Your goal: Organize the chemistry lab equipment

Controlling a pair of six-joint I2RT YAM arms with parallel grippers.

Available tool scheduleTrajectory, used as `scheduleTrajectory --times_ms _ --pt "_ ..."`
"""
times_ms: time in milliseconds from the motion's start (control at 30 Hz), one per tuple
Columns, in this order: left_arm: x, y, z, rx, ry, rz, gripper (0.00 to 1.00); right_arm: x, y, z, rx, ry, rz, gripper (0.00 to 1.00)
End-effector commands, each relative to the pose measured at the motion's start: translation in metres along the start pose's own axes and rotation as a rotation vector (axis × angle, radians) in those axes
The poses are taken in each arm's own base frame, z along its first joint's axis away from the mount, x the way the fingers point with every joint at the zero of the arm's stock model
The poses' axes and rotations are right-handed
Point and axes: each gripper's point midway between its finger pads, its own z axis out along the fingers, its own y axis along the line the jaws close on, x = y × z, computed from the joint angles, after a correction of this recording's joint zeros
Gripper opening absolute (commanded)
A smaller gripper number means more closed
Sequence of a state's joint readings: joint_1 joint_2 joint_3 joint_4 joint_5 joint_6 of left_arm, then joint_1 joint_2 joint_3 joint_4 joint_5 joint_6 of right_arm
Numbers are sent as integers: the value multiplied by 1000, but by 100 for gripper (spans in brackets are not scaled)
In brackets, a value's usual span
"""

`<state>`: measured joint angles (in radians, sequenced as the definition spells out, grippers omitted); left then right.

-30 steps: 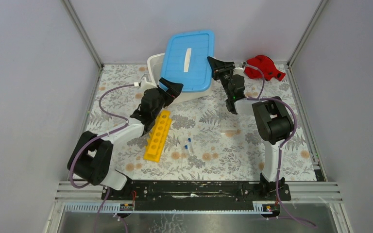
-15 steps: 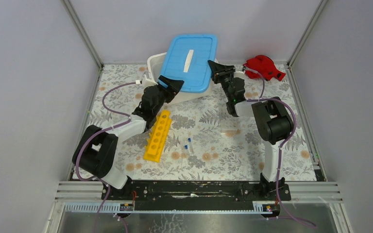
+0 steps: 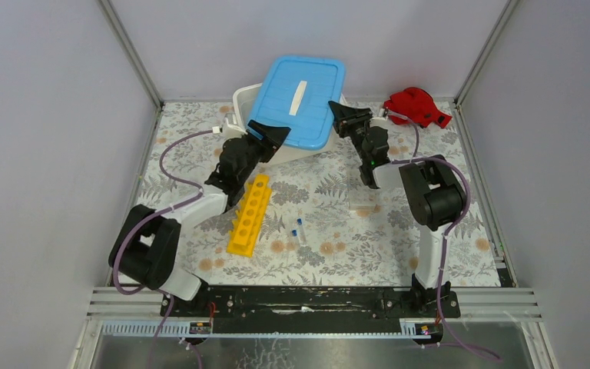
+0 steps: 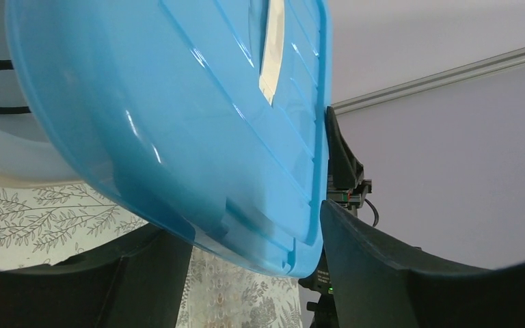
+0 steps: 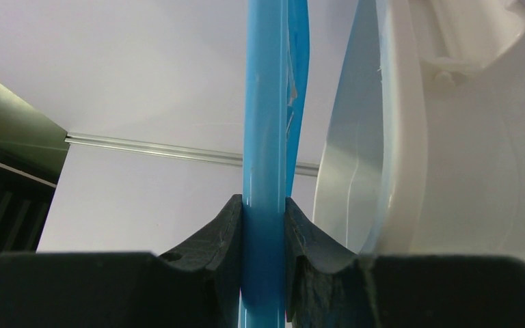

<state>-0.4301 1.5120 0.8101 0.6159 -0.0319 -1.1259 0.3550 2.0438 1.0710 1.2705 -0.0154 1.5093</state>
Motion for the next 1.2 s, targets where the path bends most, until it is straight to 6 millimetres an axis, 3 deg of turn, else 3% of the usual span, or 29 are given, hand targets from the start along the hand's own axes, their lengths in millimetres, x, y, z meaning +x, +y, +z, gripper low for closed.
scheduleTrajectory --times_ms 0,333,700,1167 --pt "-23 -56 -15 196 -64 -14 71 29 51 -14 -124 119 -41 0" --pt "-10 -68 -22 236 26 52 71 42 60 -25 -110 200 -67 0" --pt "-17 -78 -26 237 20 150 70 56 63 -39 -96 293 -73 0" --pt "-26 -77 -28 269 -41 181 59 71 55 -55 -79 395 -49 0"
